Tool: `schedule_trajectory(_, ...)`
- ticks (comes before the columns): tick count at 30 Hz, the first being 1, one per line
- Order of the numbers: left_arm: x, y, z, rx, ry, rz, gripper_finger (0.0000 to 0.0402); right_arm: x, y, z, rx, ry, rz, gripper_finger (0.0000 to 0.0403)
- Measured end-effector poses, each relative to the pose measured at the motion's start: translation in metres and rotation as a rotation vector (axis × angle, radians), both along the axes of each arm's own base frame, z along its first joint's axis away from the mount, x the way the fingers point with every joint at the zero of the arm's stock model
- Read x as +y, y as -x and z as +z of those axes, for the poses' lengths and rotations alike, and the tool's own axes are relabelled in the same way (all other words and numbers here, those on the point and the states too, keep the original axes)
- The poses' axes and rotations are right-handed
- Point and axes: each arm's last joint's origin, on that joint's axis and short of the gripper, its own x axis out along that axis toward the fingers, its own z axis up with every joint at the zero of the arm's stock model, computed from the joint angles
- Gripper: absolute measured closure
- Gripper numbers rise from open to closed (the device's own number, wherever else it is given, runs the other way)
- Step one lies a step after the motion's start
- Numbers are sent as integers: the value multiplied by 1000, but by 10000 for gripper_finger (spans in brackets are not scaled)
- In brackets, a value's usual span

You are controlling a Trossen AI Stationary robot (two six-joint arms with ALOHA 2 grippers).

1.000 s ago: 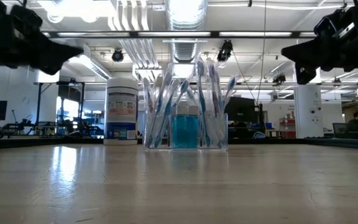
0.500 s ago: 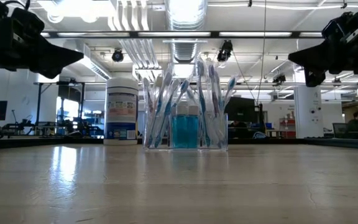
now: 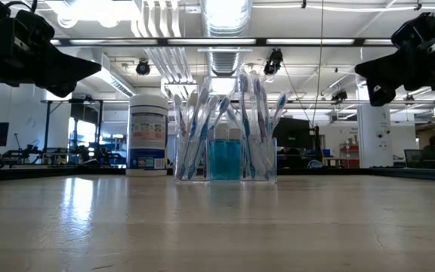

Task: Pick & Place toothbrushing station
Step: Return to Home Position

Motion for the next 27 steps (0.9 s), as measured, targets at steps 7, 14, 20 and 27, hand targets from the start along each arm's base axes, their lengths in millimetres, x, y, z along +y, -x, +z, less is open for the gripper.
schedule_trajectory(7, -2, 0, 0, -3, 17, -31, 401, 13, -2, -3, 27, 11, -13, 395)
schedule_trajectory(14, -3, 0, -1, 6, 37, -38, 401, 22, -2, -3, 25, 61, 42, 395)
schedule_trajectory(20, -3, 0, -2, 12, 30, -38, 401, 22, -2, -3, 21, 80, 56, 395)
schedule_trajectory(27, -3, 0, -2, 10, 54, -39, 397, 22, -2, -2, 13, 77, 60, 395)
